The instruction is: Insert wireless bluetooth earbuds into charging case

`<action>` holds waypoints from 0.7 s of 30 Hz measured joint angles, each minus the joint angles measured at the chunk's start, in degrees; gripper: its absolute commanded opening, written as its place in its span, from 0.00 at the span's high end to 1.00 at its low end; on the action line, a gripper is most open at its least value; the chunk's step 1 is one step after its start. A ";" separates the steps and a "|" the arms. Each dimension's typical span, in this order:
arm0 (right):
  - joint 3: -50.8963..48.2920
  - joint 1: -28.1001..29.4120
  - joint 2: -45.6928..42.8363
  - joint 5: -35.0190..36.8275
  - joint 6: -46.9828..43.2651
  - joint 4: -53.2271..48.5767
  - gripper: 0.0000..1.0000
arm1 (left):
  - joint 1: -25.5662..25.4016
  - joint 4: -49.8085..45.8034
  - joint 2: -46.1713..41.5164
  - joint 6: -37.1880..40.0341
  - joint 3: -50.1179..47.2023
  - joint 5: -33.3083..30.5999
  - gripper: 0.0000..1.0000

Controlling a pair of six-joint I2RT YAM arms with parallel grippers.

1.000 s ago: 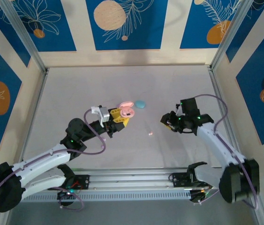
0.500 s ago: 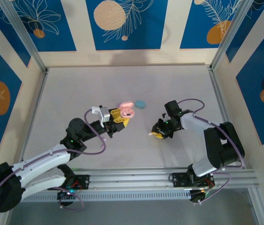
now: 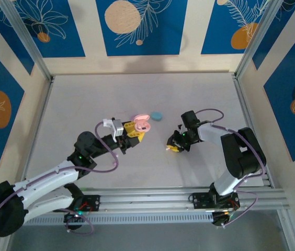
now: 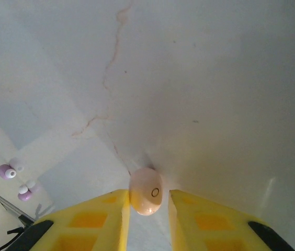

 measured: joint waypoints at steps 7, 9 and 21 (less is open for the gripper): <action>0.26 0.00 1.33 -0.50 -0.72 0.85 0.73 | 0.00 -1.11 0.00 0.02 0.00 0.00 0.80; 0.66 0.00 1.75 -0.83 -0.94 0.87 0.73 | 0.00 -1.11 0.00 0.02 0.00 0.00 0.80; 2.75 0.37 3.58 -1.07 -2.36 0.83 0.71 | 0.00 -1.14 0.00 0.02 0.00 0.00 0.80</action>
